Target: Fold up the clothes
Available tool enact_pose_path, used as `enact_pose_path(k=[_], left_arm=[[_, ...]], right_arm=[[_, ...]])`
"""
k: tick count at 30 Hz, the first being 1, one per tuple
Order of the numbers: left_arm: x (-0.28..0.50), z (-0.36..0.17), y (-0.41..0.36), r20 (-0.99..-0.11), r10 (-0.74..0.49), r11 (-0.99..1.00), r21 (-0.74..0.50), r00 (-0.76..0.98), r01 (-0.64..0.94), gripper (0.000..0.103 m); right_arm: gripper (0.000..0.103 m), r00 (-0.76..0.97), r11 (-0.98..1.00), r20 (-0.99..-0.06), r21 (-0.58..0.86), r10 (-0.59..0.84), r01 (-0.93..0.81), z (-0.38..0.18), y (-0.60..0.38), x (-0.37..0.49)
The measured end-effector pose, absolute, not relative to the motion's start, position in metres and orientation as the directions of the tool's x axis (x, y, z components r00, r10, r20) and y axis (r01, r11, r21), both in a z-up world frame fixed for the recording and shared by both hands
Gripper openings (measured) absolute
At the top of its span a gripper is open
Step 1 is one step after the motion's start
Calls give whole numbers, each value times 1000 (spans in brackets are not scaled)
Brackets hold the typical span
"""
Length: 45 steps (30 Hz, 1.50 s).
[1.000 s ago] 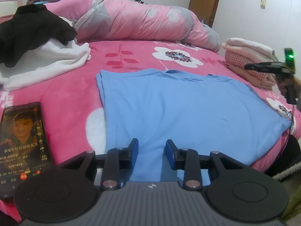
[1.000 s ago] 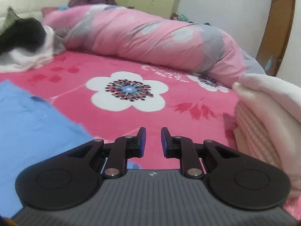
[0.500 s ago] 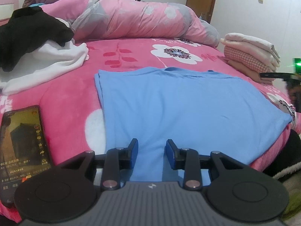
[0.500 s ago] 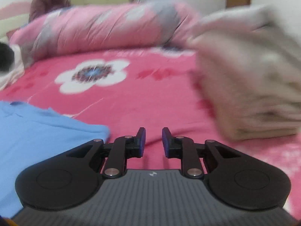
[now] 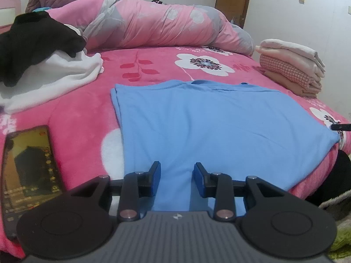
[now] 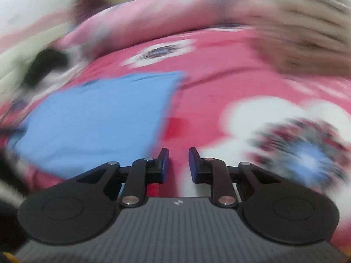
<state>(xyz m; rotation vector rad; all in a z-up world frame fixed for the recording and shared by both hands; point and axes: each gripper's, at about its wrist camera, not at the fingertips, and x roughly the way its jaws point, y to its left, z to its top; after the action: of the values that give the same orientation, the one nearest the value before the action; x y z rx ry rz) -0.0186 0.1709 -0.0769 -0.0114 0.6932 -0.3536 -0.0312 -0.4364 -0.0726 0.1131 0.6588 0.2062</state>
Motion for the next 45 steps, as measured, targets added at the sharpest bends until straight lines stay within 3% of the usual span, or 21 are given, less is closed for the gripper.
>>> enact_pose_path(k=[3,8,11,14,17,21,26,29,32,35,39,45], left_arm=[[-29,-64,172,-598,-292,952,-105,746,289,37],[-59,-42,164,-512,-340,938,-129,789,321,39],[-68,-48,142,-509,-409,909,-157,758,386,39],[-68,-69,119,-554,-439,892,-177,707,416,39],[-71,-85,123,-579,-428,899,-193,694,394,37],[-80,-91,166,-584,-384,923,-241,716,299,36],[-85,-90,207,-589,-361,929,-293,723,225,36],[-84,-87,207,-592,-357,931,-292,723,220,38],[-83,-85,198,-598,-351,935,-273,720,228,44],[-83,-86,190,-601,-357,933,-271,715,238,44],[-85,-85,185,-596,-375,925,-287,710,247,44],[-76,-80,174,-577,-406,912,-307,709,273,44]], right_arm=[[21,818,980,-542,141,195,-140,-54,-431,-54],[21,832,936,-436,85,343,-341,-38,-352,-65],[20,788,874,-416,36,454,-485,-52,-286,-57],[19,702,798,-438,64,562,-599,-68,-231,-48],[19,678,774,-506,-32,533,-632,-83,-210,-51],[19,740,857,-528,-43,417,-513,-85,-278,-67],[21,816,991,-564,47,131,-127,-84,-392,-84],[21,845,997,-531,61,66,-39,-76,-405,-98],[21,872,982,-462,161,162,-97,-65,-386,-104],[22,846,927,-453,357,280,-116,-70,-385,-99],[22,815,728,-409,685,410,-23,-85,-402,-94],[24,814,464,-390,869,430,171,-109,-428,-90]])
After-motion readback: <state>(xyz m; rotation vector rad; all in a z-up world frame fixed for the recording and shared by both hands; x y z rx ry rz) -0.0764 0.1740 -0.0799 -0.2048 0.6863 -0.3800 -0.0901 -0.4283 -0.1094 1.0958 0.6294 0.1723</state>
